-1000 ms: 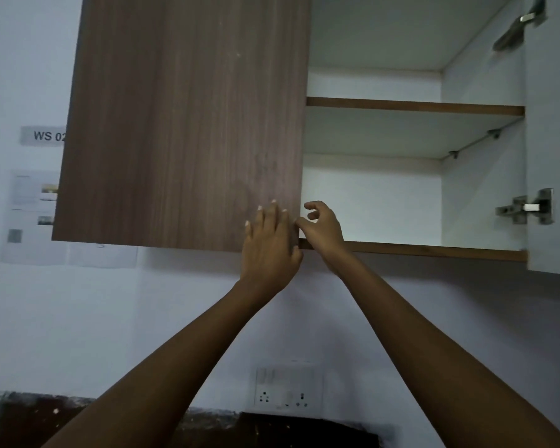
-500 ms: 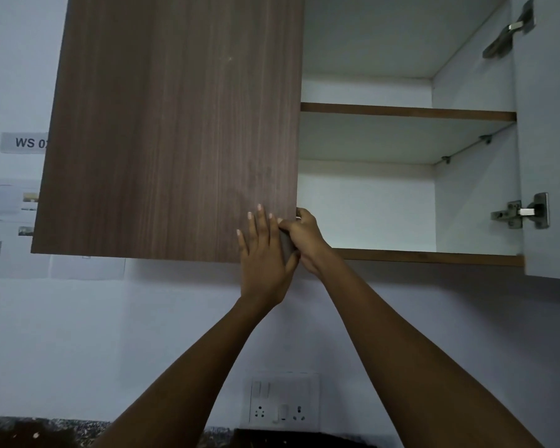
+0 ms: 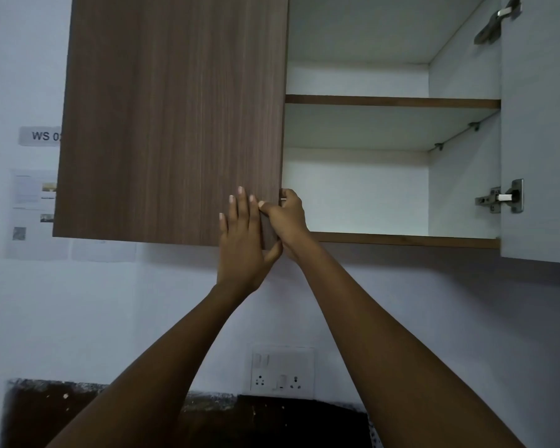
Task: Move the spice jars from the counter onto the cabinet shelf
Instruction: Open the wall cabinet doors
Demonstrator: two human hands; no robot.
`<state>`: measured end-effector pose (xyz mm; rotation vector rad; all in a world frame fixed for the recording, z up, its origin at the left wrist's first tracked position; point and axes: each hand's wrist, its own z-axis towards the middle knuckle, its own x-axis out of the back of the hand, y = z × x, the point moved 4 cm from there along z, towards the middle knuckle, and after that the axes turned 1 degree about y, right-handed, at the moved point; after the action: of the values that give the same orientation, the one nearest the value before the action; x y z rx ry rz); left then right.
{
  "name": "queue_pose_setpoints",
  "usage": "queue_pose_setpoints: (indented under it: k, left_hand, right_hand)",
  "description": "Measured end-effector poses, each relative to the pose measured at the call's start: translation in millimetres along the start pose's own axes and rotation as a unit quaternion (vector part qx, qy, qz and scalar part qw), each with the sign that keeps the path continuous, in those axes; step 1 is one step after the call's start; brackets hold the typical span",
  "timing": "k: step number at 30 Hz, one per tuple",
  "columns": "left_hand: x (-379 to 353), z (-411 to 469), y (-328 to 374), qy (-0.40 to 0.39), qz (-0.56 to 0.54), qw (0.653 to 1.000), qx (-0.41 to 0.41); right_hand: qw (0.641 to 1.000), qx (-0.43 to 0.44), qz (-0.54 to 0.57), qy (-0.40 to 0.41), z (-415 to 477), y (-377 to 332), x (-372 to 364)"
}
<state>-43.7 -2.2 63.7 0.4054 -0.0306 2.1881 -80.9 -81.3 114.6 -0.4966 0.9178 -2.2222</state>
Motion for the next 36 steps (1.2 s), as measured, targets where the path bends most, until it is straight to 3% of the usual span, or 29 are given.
queue_pose_setpoints:
  k: [17, 36]
  left_hand:
    - [102.3, -34.9, 5.0, 0.002, -0.066, 0.998, 0.024]
    - [219.0, -70.7, -34.7, -0.021, -0.137, 0.99, -0.007]
  right_hand:
    - [0.998, 0.052, -0.033, -0.005, -68.8, -62.7, -2.8]
    - [0.997, 0.047, -0.055, 0.037, -159.5, -150.3, -45.4]
